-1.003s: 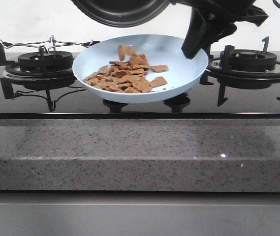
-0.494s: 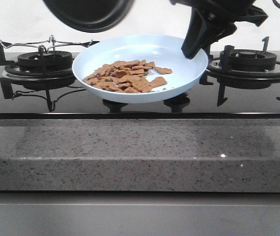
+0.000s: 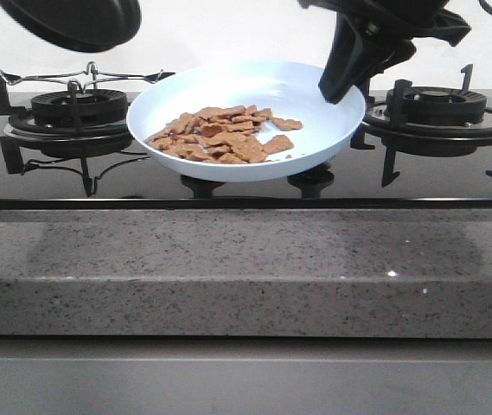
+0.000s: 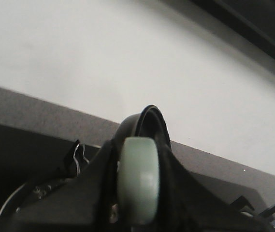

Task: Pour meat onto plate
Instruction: 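Lower the empty pan back onto its burner with the left gripper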

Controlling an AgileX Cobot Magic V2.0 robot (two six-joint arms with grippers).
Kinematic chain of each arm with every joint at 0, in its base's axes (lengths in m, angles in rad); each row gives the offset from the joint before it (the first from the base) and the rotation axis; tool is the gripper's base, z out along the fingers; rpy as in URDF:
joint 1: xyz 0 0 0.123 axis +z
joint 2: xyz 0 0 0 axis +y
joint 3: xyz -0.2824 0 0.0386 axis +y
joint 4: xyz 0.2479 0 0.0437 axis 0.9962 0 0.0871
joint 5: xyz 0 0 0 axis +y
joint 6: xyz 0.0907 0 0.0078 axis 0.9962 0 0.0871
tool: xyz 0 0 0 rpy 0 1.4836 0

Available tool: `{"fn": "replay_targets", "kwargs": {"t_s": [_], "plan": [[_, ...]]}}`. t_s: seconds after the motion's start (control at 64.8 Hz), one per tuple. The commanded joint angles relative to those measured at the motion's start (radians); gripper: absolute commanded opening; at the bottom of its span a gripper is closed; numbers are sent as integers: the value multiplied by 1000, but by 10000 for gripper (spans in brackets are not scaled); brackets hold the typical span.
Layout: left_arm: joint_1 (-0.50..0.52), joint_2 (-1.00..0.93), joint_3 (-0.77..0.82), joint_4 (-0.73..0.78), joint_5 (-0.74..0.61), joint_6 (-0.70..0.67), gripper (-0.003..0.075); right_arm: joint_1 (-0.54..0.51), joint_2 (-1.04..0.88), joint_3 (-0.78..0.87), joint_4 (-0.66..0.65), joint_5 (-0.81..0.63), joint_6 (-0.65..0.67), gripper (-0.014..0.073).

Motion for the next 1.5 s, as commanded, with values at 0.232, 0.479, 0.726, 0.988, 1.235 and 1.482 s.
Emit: {"fn": "replay_targets", "kwargs": {"t_s": [0.232,0.479,0.726,0.988,1.235,1.482], "plan": [[83,187,-80,-90,239,-339,-20,1,-40,-24,24,-39,-8,-61],[83,256,-145,-90,231,-362,-20,1,-40,-24,24,-39,-8,-61],[83,260,-152,-90,119,-362,-20,1,-40,-24,24,-39,-8,-61],[83,291,-152,-84,231,-360,-16,1,-40,-24,24,-39,-8,-61],[83,293,-152,-61,165,-358,192,1,-40,-24,24,-39,-8,-61],[83,293,-152,-53,162,-322,444,1,-40,-24,24,-39,-8,-61]]}}
